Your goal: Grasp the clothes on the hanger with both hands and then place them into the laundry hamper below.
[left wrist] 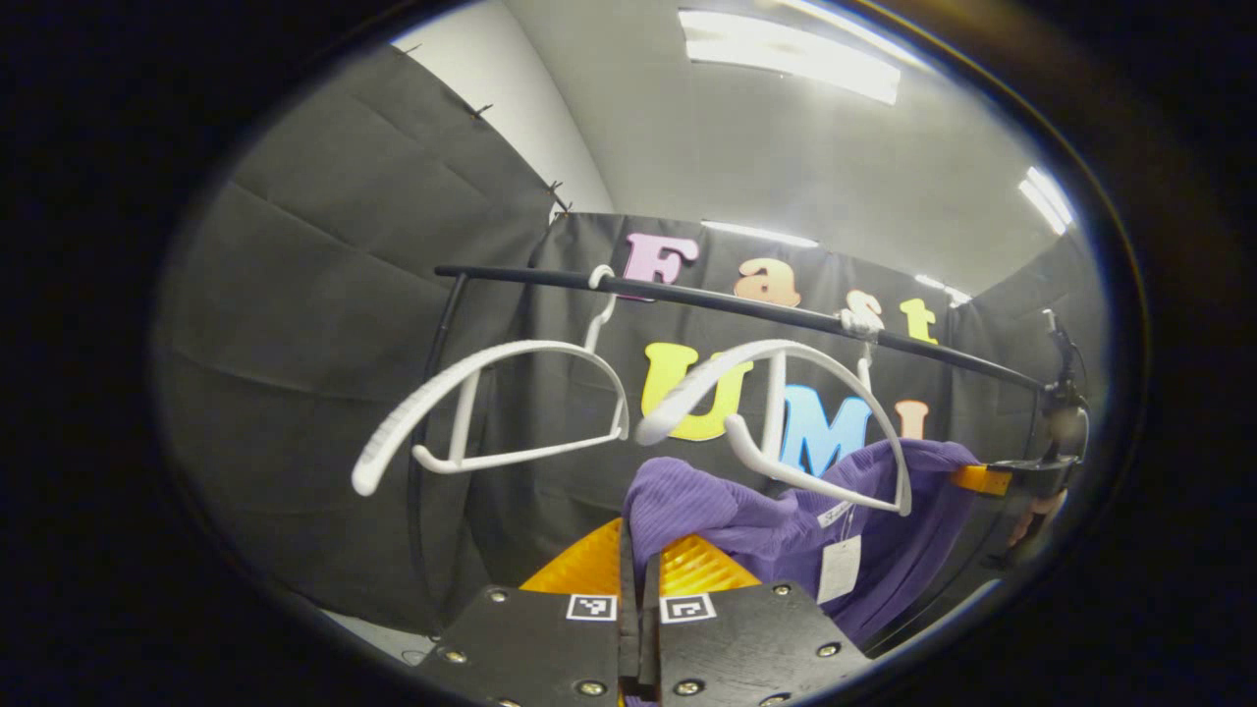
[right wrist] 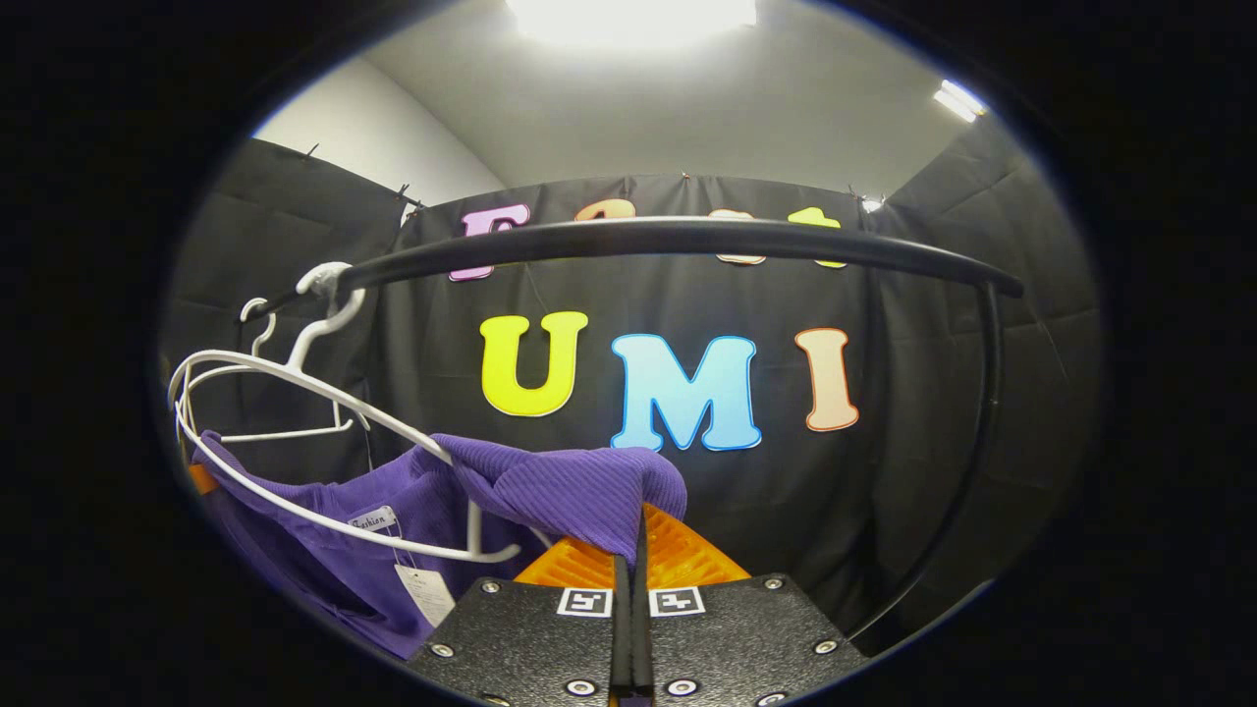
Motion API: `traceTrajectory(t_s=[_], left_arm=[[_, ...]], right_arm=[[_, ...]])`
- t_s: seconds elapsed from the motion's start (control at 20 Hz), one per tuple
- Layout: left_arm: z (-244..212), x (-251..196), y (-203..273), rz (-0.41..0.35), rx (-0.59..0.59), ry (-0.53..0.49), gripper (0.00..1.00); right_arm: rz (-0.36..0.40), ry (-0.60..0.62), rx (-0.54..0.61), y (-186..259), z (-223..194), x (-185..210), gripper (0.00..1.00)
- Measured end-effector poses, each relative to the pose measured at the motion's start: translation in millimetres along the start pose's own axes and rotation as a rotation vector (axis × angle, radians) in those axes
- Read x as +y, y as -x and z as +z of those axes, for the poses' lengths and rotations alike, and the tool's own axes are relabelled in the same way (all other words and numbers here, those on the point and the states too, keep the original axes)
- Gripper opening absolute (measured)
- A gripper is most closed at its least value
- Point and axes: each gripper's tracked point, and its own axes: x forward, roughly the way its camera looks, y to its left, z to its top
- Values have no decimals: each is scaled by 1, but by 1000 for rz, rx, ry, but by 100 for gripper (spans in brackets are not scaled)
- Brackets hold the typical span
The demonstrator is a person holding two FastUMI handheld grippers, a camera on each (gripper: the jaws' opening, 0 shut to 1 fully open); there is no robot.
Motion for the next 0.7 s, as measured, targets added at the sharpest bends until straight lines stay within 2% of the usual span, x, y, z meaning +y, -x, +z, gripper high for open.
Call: traceTrajectory(t_s=[0.4, 0.7], left_arm=[[-21, -45, -19, -18, 30, 3, 1], [-38, -77, -14, -8, 59, 12, 1]], right_arm=[[-46, 11, 20, -11, -17, -54, 0], [-40, 6, 38, -10, -30, -84, 0]])
